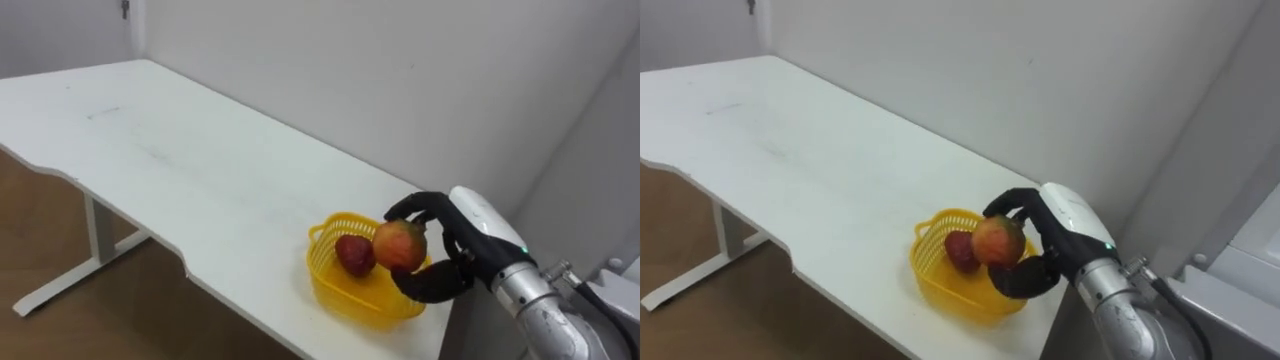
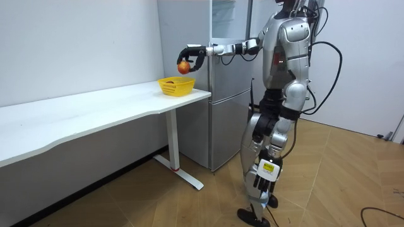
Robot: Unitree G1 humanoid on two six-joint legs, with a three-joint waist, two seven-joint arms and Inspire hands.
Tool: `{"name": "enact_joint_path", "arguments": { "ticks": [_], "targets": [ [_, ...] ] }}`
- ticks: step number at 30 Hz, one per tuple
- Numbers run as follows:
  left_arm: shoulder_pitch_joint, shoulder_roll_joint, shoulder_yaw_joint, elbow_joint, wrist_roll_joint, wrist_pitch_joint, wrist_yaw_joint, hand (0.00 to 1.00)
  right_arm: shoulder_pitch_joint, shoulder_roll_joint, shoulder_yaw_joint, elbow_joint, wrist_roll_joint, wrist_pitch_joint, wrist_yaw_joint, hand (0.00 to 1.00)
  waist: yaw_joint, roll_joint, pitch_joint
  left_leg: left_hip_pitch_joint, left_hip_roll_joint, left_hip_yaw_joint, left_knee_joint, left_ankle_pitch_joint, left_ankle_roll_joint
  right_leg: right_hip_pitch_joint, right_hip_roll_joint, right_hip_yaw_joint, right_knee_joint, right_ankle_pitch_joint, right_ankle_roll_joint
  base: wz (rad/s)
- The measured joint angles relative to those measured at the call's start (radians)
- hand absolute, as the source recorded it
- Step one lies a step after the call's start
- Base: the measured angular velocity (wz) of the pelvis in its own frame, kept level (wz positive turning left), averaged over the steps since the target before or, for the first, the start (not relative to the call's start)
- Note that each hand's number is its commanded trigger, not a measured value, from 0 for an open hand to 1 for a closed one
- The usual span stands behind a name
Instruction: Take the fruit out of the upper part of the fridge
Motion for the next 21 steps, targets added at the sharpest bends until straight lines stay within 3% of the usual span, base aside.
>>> {"name": "enact_joint_path", "arguments": {
  "ticks": [5,6,7,8,9,21],
  "targets": [
    [-0.005,0.006,0.000,0.000,-0.002,0.001,0.000,0.00,-0.001,-0.001,0.046,0.020,0.000,0.001,-0.001,1.00,-0.001,0.002,0.0017,-0.010,0.001,0.000,-0.002,-0.002,0.000,-0.003,0.000,0.001,0.001,0.000,0.000,0.00],
    [-0.006,0.006,0.000,-0.001,-0.002,0.001,0.000,0.00,-0.001,-0.001,0.050,0.020,0.000,0.001,-0.001,0.83,-0.001,0.002,0.0017,-0.012,0.001,0.000,-0.001,-0.002,0.000,-0.004,0.000,0.001,0.001,0.000,0.000,0.00],
    [-0.008,0.006,0.001,-0.002,-0.002,0.001,0.000,0.00,-0.001,-0.001,0.055,0.020,0.000,0.000,0.000,0.51,0.000,0.001,0.0005,-0.015,0.001,0.000,0.001,-0.002,0.000,-0.007,0.000,0.001,0.002,0.000,0.000,0.00],
    [-0.010,0.006,0.000,-0.004,-0.002,0.001,0.000,0.00,-0.001,-0.001,0.058,0.019,0.000,0.000,0.000,0.12,0.001,0.000,0.0004,-0.018,0.001,0.000,0.002,-0.002,0.000,-0.010,0.000,0.001,0.004,0.001,-0.001,0.00],
    [-0.010,0.006,0.000,-0.004,-0.002,0.001,0.000,0.00,-0.001,-0.001,0.059,0.019,0.000,0.000,0.000,0.00,0.002,0.000,0.0004,-0.018,0.001,0.000,0.002,-0.002,0.000,-0.011,0.000,0.001,0.006,0.001,-0.001,0.00],
    [-0.001,0.004,-0.011,-0.002,-0.002,0.014,0.000,0.00,-0.001,-0.001,0.061,0.028,0.007,0.015,0.003,0.00,0.010,0.000,0.0025,-0.017,0.001,0.000,0.003,-0.001,0.001,-0.014,-0.002,0.001,0.015,0.001,-0.001,0.00]
  ]
}}
